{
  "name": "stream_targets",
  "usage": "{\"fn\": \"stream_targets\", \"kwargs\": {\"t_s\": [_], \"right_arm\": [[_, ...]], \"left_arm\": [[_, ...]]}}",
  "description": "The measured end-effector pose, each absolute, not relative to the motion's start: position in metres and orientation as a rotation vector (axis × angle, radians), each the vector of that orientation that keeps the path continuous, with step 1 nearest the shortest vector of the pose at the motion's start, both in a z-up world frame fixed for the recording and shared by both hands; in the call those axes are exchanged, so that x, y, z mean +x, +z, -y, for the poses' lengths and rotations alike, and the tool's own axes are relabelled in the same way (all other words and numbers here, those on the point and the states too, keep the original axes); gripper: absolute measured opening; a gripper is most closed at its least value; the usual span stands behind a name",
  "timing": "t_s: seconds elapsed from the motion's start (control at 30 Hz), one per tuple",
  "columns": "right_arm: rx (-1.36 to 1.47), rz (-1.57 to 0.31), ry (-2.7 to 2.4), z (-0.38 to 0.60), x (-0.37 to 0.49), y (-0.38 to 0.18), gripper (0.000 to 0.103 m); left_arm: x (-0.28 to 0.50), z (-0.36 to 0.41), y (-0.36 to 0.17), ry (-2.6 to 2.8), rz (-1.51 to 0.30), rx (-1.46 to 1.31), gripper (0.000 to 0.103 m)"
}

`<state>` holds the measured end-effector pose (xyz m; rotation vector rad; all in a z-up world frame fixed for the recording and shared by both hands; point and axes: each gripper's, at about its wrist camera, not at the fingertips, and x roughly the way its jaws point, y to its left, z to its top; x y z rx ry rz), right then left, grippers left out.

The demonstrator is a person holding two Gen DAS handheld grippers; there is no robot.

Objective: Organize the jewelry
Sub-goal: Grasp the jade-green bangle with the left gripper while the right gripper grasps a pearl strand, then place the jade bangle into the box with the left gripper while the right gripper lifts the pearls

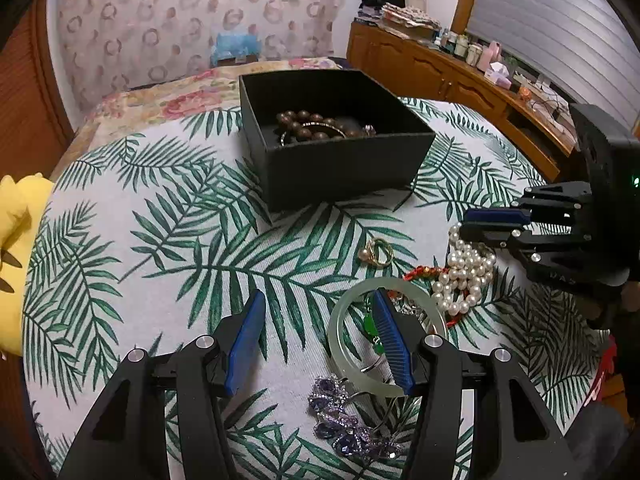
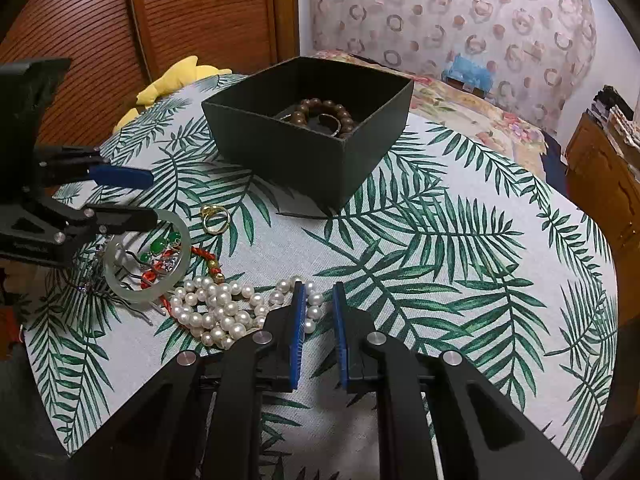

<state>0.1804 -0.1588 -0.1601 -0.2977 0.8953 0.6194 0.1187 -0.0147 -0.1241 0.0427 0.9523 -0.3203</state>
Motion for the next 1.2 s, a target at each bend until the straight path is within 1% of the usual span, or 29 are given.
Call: {"fn": "stream_targets", "kwargs": {"t_s": [0.17, 0.2, 0.23, 0.27, 0.33, 0.37, 0.57, 0.63, 0.93, 0.97, 1.0, 1.2], "right_arm": [[-0.303, -0.883, 0.617, 0.159, 0.179, -0.159, 0.015], [-0.307, -0.880, 0.616, 0.159, 0.178, -0.159, 0.015], [-0.309, -0.878, 0.616, 0.159, 0.178, -0.159, 0.015], [-0.309, -0.876, 0.616, 0.159, 0.178, -0.159, 0.015], [-0.305, -0.873, 0.617, 0.160, 0.178, -0.159, 0.015], [-0.302, -0.871, 0.617, 0.160, 0.178, -0.159, 0.015], [-0.300, -0.866, 0.616, 0.161, 0.178, -0.159, 0.015], [-0.300, -0.867, 0.616, 0.161, 0.178, -0.159, 0.015], [-0.307, -0.864, 0.607, 0.161, 0.176, -0.159, 0.015], [-0.308, -0.864, 0.606, 0.161, 0.176, -0.158, 0.010], [-0.304, -0.865, 0.604, 0.162, 0.176, -0.158, 0.009], [-0.269, -0.854, 0.609, 0.166, 0.174, -0.150, 0.009]], "left_arm": [[0.119, 0.019, -0.126, -0.331, -0.955, 0.052, 0.053], [0.120, 0.020, -0.126, -0.336, -0.954, 0.053, 0.049], [0.120, 0.021, -0.127, -0.339, -0.954, 0.053, 0.042], [0.120, 0.021, -0.127, -0.340, -0.956, 0.052, 0.040], [0.120, 0.022, -0.129, -0.342, -0.963, 0.049, 0.028], [0.121, 0.021, -0.130, -0.340, -0.967, 0.048, 0.026], [0.119, 0.022, -0.131, -0.333, -0.963, 0.065, 0.021], [0.118, 0.022, -0.131, -0.333, -0.961, 0.074, 0.011], [0.110, 0.010, -0.119, -0.320, -0.902, 0.024, 0.008], [0.109, 0.008, -0.115, -0.317, -0.887, 0.016, 0.008], [0.108, 0.006, -0.111, -0.313, -0.875, 0.011, 0.008], [0.106, 0.000, -0.092, -0.298, -0.812, -0.002, 0.008]]}}
